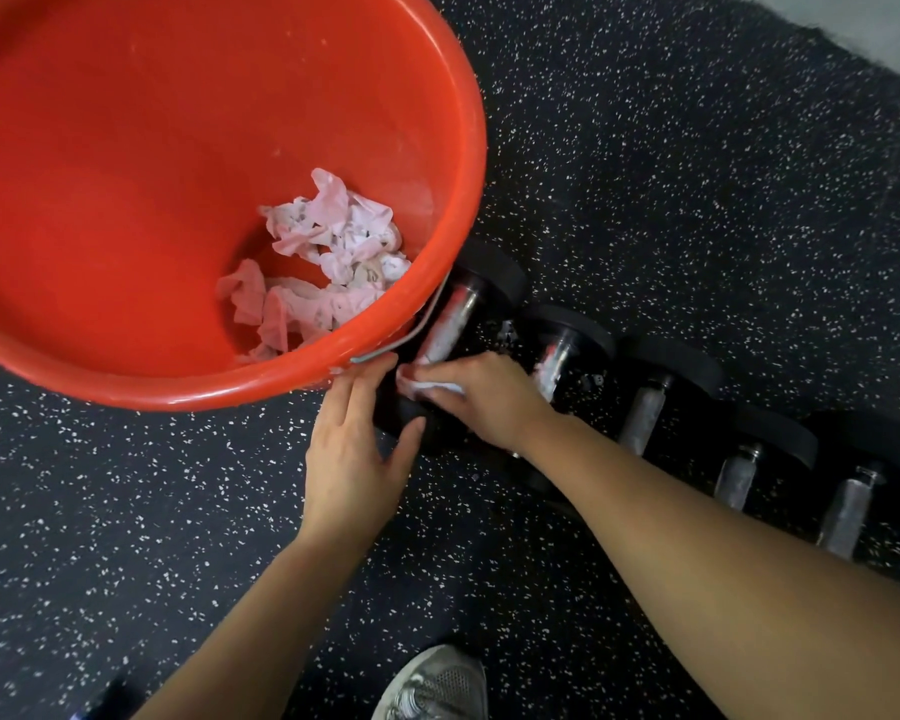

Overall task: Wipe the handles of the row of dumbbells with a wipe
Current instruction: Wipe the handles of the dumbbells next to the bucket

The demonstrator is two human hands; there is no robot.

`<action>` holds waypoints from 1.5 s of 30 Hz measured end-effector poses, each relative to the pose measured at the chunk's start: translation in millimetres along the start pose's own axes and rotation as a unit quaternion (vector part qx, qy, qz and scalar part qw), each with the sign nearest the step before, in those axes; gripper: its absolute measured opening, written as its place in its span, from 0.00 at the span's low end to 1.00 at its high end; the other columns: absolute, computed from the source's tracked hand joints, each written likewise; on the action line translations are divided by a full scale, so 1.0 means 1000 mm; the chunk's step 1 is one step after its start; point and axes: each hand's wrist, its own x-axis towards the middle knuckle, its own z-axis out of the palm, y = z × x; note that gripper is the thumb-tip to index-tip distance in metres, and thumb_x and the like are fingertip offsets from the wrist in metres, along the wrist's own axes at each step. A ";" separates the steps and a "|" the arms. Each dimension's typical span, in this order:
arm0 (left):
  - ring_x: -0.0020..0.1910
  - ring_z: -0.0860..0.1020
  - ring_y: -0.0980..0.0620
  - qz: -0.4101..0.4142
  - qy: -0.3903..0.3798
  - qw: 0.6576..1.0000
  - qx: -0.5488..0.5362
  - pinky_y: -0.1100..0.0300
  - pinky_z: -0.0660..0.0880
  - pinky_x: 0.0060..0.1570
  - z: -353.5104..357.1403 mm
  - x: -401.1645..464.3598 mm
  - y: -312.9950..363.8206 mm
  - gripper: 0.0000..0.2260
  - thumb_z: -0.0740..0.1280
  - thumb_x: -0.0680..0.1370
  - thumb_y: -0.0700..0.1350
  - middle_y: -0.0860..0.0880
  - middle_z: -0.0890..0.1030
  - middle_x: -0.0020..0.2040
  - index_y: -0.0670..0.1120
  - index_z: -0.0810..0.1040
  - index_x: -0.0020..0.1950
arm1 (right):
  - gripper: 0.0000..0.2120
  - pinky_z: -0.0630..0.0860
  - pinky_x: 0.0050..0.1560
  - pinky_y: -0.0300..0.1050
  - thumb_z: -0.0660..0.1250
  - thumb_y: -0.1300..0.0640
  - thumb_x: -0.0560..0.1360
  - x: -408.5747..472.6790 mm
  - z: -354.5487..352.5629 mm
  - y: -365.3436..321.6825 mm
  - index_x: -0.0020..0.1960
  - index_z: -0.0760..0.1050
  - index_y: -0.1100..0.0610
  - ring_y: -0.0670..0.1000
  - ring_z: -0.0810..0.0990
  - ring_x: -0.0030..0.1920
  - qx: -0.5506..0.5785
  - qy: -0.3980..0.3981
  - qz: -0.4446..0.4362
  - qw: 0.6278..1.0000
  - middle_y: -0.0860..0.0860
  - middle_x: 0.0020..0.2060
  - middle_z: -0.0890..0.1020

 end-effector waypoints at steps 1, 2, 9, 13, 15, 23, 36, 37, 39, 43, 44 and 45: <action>0.70 0.74 0.46 0.001 0.001 1.000 -0.001 0.42 0.73 0.68 0.000 0.000 0.000 0.29 0.75 0.77 0.46 0.48 0.75 0.70 0.50 0.70 0.76 | 0.21 0.81 0.54 0.52 0.56 0.31 0.77 0.003 -0.003 0.001 0.66 0.75 0.33 0.53 0.85 0.57 -0.003 0.003 -0.007 1.000 0.46 0.58 0.86; 0.70 0.74 0.46 0.002 0.002 1.000 -0.002 0.42 0.73 0.68 -0.001 -0.001 0.001 0.29 0.74 0.77 0.45 0.48 0.75 0.70 0.50 0.69 0.76 | 0.21 0.81 0.54 0.52 0.58 0.33 0.77 0.008 -0.008 0.003 0.66 0.77 0.35 0.54 0.86 0.57 -0.010 0.019 -0.007 1.000 0.47 0.58 0.86; 0.70 0.73 0.48 0.009 0.000 1.000 0.002 0.43 0.73 0.68 0.000 -0.001 0.003 0.28 0.74 0.77 0.46 0.50 0.74 0.70 0.51 0.69 0.76 | 0.17 0.81 0.52 0.55 0.63 0.42 0.81 0.023 -0.025 0.012 0.69 0.76 0.37 0.62 0.85 0.53 -0.011 0.146 0.111 0.983 0.54 0.55 0.87; 0.69 0.74 0.46 0.009 0.001 1.000 0.005 0.44 0.73 0.68 0.000 -0.001 0.005 0.28 0.74 0.77 0.45 0.49 0.74 0.69 0.51 0.69 0.76 | 0.17 0.81 0.53 0.53 0.62 0.40 0.81 0.007 -0.010 0.005 0.69 0.76 0.36 0.58 0.86 0.55 -0.014 0.089 0.044 0.995 0.50 0.58 0.86; 0.68 0.74 0.47 0.004 -0.001 1.000 0.004 0.45 0.73 0.68 0.000 -0.001 0.007 0.28 0.74 0.77 0.45 0.49 0.74 0.68 0.51 0.69 0.76 | 0.17 0.81 0.54 0.53 0.61 0.37 0.80 0.002 -0.005 -0.003 0.67 0.77 0.35 0.58 0.85 0.56 -0.005 0.042 0.024 0.999 0.50 0.58 0.86; 0.67 0.74 0.44 0.005 0.013 1.000 0.024 0.40 0.74 0.67 0.005 -0.003 0.007 0.28 0.73 0.78 0.45 0.47 0.73 0.68 0.49 0.68 0.76 | 0.15 0.81 0.55 0.52 0.64 0.42 0.81 -0.008 -0.017 -0.003 0.66 0.78 0.38 0.52 0.87 0.51 0.092 0.038 0.036 0.994 0.48 0.56 0.87; 0.75 0.70 0.46 0.133 -0.010 0.984 0.120 0.41 0.56 0.79 0.051 -0.019 0.035 0.38 0.73 0.74 0.63 0.46 0.73 0.73 0.45 0.69 0.77 | 0.18 0.79 0.59 0.54 0.60 0.44 0.84 -0.074 -0.059 0.061 0.73 0.73 0.40 0.58 0.81 0.63 -0.010 0.083 0.172 0.982 0.52 0.65 0.83; 0.75 0.70 0.46 0.129 -0.008 0.984 0.121 0.42 0.56 0.79 0.053 -0.019 0.035 0.38 0.73 0.74 0.64 0.46 0.74 0.73 0.45 0.68 0.77 | 0.18 0.79 0.58 0.54 0.59 0.44 0.84 -0.074 -0.057 0.060 0.73 0.72 0.39 0.59 0.82 0.62 -0.025 0.079 0.167 0.982 0.53 0.64 0.83; 0.75 0.70 0.46 0.118 -0.004 0.986 0.118 0.43 0.55 0.80 0.054 -0.019 0.033 0.40 0.73 0.73 0.65 0.46 0.74 0.73 0.45 0.68 0.77 | 0.18 0.80 0.56 0.55 0.59 0.45 0.84 -0.074 -0.051 0.059 0.73 0.73 0.39 0.58 0.83 0.59 -0.029 0.081 0.145 0.986 0.52 0.62 0.85; 0.75 0.70 0.47 0.104 -0.008 0.987 0.122 0.47 0.53 0.81 0.054 -0.019 0.030 0.42 0.72 0.72 0.68 0.46 0.74 0.73 0.44 0.66 0.77 | 0.17 0.80 0.55 0.53 0.60 0.44 0.83 -0.080 -0.044 0.058 0.71 0.74 0.38 0.55 0.85 0.57 -0.012 0.039 0.121 0.992 0.52 0.60 0.85; 0.75 0.70 0.47 0.103 -0.007 0.987 0.125 0.48 0.53 0.81 0.054 -0.019 0.030 0.42 0.71 0.72 0.68 0.46 0.74 0.73 0.44 0.66 0.77 | 0.16 0.80 0.57 0.52 0.61 0.45 0.83 -0.082 -0.043 0.057 0.71 0.74 0.38 0.55 0.84 0.59 -0.003 0.025 0.113 0.993 0.51 0.62 0.85; 0.75 0.70 0.47 0.102 -0.007 0.987 0.127 0.48 0.53 0.81 0.054 -0.018 0.030 0.42 0.70 0.72 0.69 0.46 0.74 0.73 0.44 0.67 0.77 | 0.16 0.79 0.60 0.52 0.61 0.44 0.83 -0.085 -0.043 0.055 0.70 0.75 0.38 0.54 0.83 0.61 0.005 0.011 0.101 0.995 0.50 0.64 0.83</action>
